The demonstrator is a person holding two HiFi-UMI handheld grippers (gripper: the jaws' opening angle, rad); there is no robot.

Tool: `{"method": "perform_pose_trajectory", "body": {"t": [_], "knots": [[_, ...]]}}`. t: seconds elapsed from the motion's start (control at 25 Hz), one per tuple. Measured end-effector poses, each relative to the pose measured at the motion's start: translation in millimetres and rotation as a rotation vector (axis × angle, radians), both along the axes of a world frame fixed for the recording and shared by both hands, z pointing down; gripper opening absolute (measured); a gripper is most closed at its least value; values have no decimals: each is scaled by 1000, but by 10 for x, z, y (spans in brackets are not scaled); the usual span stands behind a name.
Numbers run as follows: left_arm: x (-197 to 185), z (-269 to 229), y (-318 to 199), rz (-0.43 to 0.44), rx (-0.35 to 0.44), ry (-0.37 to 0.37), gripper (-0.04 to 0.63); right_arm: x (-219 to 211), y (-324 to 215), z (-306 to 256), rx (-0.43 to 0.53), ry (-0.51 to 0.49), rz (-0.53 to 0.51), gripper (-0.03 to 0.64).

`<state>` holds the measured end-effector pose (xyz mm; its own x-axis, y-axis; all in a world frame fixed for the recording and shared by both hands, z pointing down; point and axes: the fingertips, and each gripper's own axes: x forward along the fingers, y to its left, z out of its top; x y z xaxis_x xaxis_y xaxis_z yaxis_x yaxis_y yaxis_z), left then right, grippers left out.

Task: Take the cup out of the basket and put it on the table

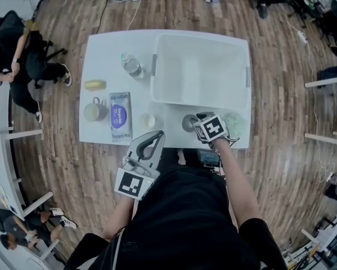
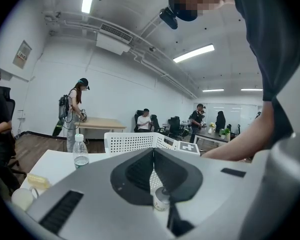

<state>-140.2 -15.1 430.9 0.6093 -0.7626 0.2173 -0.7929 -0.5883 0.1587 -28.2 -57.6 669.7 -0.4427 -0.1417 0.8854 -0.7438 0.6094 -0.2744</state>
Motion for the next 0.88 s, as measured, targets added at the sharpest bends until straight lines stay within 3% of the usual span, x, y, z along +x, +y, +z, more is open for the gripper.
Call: {"method": "perform_pose_trajectory", "body": {"t": [0.12, 0.36, 0.56, 0.68, 0.88], "knots": [[6, -1, -3, -3, -2, 4, 11, 8, 27, -133, 46, -15, -15, 150], [-28, -14, -42, -2, -2, 9, 11, 131, 64, -751, 218, -81, 42, 149], [-30, -37, -91, 9, 10, 21, 9, 341, -77, -1521, 467, -167, 160, 47], [-2, -50, -96, 23, 18, 36, 9, 459, -40, -1993, 604, -247, 213, 25], [72, -114, -75, 65, 54, 28, 9, 510, 203, -2564, 794, -332, 210, 25]]}}
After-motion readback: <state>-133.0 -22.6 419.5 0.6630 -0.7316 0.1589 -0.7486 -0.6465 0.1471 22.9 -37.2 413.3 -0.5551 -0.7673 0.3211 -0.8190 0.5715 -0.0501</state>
